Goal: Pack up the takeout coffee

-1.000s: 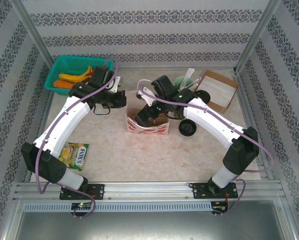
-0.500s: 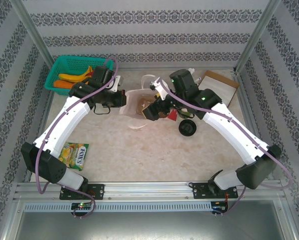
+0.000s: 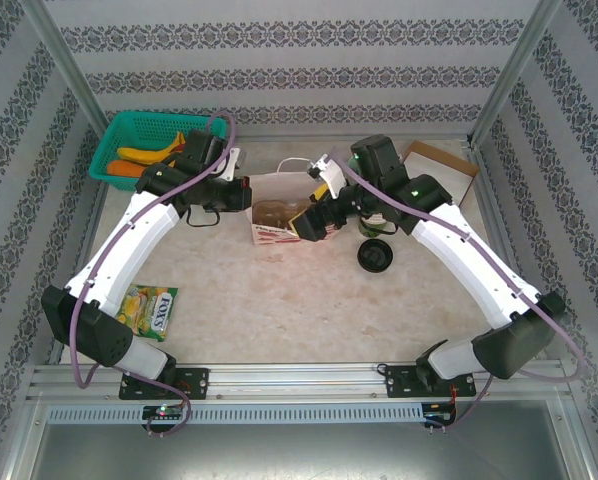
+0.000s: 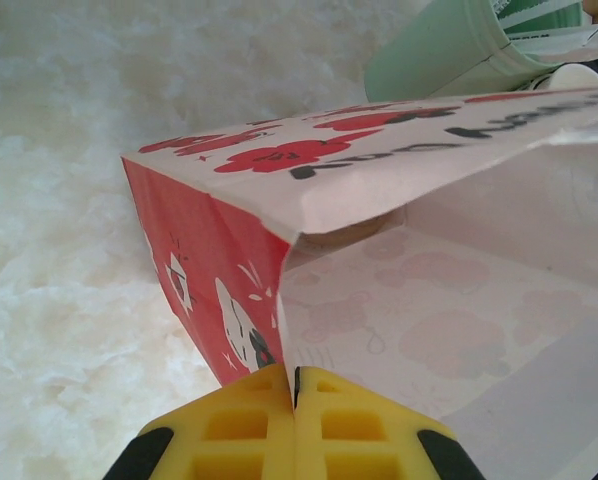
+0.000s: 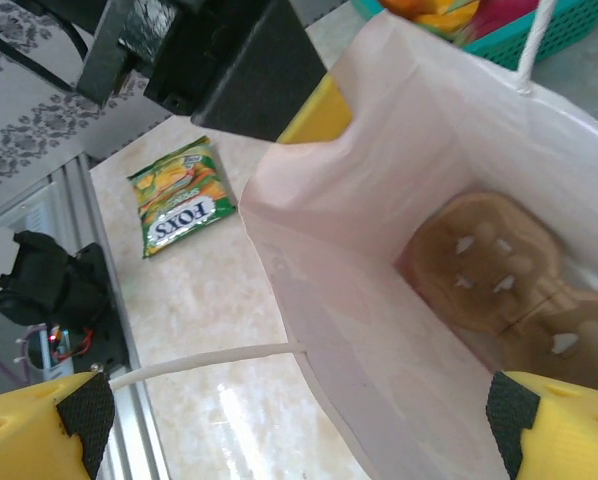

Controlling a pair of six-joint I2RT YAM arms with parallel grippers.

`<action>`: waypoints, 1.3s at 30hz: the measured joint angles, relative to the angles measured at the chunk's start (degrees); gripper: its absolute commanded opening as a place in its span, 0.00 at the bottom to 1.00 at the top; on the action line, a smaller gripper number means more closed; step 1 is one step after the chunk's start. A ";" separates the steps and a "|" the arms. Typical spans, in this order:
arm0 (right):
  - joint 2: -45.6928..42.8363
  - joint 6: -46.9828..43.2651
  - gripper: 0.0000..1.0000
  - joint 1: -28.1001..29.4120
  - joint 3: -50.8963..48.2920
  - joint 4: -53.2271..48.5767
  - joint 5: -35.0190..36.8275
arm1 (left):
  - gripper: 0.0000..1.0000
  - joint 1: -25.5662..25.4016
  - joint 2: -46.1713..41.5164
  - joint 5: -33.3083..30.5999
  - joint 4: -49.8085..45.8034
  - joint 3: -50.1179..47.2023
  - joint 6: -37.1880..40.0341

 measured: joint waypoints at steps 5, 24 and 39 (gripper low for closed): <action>-0.44 0.00 0.98 -0.37 1.09 -0.55 -3.82 | 0.00 0.00 0.04 -1.18 -1.01 0.70 -0.02; 9.84 -24.83 0.78 -7.93 13.16 -3.37 15.30 | 0.00 0.00 1.95 -1.60 -2.08 1.36 3.48; 27.98 -40.22 0.29 -8.28 32.30 -16.90 13.64 | 0.08 0.26 4.50 -0.09 -3.58 5.51 5.40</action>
